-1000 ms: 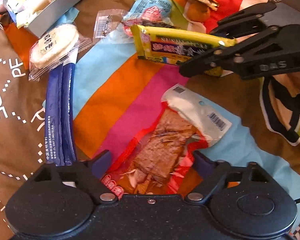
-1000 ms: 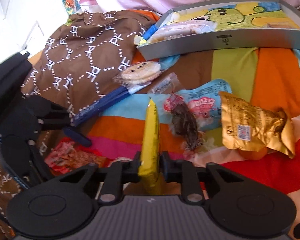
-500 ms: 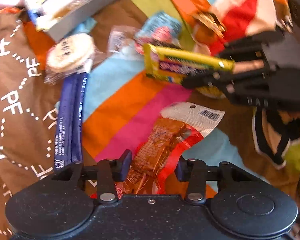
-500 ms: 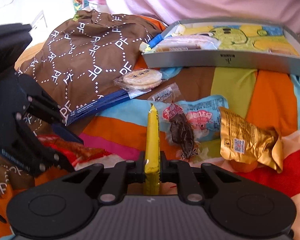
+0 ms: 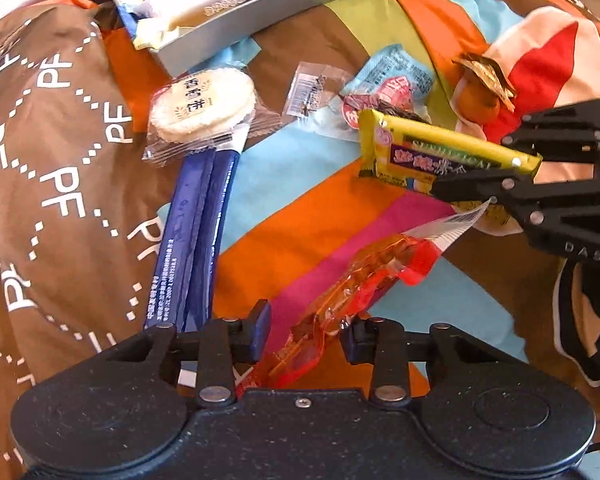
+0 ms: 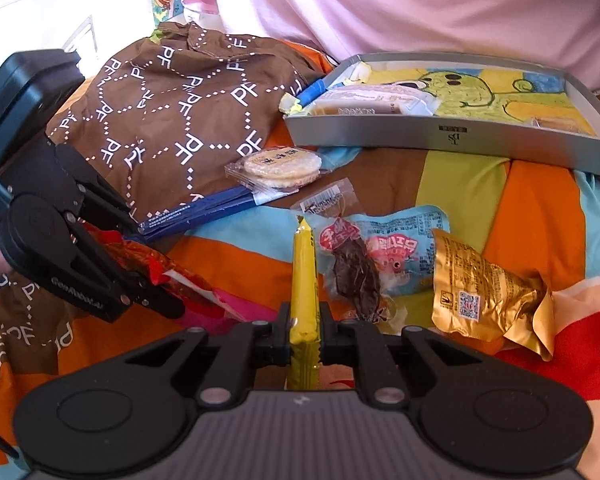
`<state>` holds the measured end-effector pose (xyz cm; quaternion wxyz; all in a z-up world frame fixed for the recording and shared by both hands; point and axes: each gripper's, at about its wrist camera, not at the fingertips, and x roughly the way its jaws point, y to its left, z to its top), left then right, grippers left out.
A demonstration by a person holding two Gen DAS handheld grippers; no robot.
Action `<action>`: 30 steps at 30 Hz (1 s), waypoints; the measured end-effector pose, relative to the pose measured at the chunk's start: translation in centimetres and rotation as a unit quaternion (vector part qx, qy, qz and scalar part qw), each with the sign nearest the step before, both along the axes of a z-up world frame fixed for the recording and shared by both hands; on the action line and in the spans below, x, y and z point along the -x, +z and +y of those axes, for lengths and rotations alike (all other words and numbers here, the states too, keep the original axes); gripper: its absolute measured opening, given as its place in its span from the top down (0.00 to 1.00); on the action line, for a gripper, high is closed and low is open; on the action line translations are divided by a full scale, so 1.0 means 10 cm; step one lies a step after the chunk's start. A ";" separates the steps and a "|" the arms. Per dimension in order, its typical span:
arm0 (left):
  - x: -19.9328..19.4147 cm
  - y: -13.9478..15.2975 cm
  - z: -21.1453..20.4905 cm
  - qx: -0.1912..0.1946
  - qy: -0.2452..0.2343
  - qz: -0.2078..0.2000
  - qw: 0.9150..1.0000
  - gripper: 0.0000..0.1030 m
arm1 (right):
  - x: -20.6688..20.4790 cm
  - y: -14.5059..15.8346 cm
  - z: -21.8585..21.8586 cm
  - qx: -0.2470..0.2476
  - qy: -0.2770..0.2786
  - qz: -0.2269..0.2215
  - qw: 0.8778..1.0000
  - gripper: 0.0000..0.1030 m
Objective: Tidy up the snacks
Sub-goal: 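Grasp the red meat-snack pack with the left tool while the right tool holds the yellow bar, then lift the red meat-snack pack with the left tool while the right tool holds the yellow bar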
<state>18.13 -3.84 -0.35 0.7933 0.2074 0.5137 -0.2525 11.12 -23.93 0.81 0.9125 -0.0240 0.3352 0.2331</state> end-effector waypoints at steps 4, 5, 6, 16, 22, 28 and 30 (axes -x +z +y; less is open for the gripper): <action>-0.02 -0.05 -0.06 -0.007 -0.002 -0.016 1.000 0.63 | -0.04 -0.05 0.01 -0.002 0.003 0.006 1.000 0.86; -0.02 -0.05 -0.09 -0.009 -0.002 -0.021 1.000 0.66 | -0.04 -0.06 0.02 -0.002 0.005 0.008 1.000 0.86; -0.02 -0.07 -0.12 -0.010 -0.002 -0.024 1.000 0.72 | -0.05 -0.07 0.02 -0.001 0.007 0.011 1.000 0.85; 0.23 0.02 -0.16 0.006 0.009 -0.086 0.996 0.85 | 0.00 -0.16 0.15 0.048 0.013 -0.005 0.999 0.86; 0.37 0.01 -0.10 0.029 0.055 -0.128 0.990 0.85 | 0.18 -0.14 0.30 0.117 0.024 -0.074 0.990 0.86; 0.51 0.06 -0.08 0.046 0.098 -0.187 0.976 0.85 | 0.33 -0.12 0.45 0.180 0.038 -0.147 0.972 0.86; 0.52 0.08 -0.09 0.049 0.106 -0.198 0.973 0.85 | 0.37 -0.11 0.49 0.199 0.042 -0.170 0.964 0.86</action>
